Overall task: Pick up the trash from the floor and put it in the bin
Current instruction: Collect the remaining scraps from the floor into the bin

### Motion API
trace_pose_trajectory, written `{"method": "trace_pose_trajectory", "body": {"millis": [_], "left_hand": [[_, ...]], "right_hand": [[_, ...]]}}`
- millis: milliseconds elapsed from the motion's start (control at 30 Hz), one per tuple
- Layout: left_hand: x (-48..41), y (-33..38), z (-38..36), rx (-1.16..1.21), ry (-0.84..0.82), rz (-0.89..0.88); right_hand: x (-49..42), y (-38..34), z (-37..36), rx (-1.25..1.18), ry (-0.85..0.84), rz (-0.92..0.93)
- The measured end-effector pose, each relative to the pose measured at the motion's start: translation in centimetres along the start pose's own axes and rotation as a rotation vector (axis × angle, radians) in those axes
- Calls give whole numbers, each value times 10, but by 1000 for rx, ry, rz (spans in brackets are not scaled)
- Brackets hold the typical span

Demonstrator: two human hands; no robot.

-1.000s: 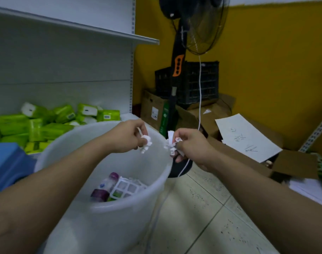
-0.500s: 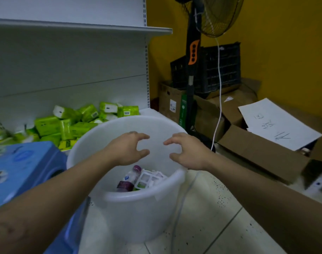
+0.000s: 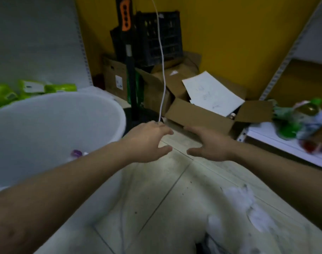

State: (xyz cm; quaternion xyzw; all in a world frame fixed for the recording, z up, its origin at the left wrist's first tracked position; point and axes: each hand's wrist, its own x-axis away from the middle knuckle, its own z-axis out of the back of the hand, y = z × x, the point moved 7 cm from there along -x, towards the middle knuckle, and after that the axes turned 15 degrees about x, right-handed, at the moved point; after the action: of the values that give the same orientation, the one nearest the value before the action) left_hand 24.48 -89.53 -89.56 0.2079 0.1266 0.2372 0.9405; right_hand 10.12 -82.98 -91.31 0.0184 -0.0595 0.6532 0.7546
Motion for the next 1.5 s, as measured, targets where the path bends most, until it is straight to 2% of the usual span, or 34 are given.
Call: {"method": "trace_pose_trajectory", "body": {"millis": [200,333,567,667,800,933,1067,1200,1267,1333,1433,1500], "left_hand": [[8,20,-137,152,-224,74],[25,20,-219,256,-365,190],[68,47,-336,442,-552,279],[90,48,-357,522,-516,314],[109,41,-372,471,-452,372],[110,25,-363,566,-265,459],[108,-2,-339,645,-110,523],[105,-25,-310,782,40,567],[107,-35,-296,795,116,601],[109,-42,-279,773,197,604],[113,-46,-260,685,262,604],[118,-50,-257,686,281,647]], "right_hand": [[82,75,-124,-117,-174,-147],[117,83,-213,-201,-302,-155],[142,88,-288,-73,-377,-128],[147,84,-300,-99,-389,-114],[153,83,-304,-215,-411,-140],[155,91,-295,-235,-338,-198],[151,112,-274,-417,-178,-400],[144,105,-272,-535,-183,-390],[136,103,-268,-499,-126,-389],[127,104,-268,-361,-94,-377],[119,96,-290,-129,-260,-306],[117,88,-308,-70,-378,-299]]}}
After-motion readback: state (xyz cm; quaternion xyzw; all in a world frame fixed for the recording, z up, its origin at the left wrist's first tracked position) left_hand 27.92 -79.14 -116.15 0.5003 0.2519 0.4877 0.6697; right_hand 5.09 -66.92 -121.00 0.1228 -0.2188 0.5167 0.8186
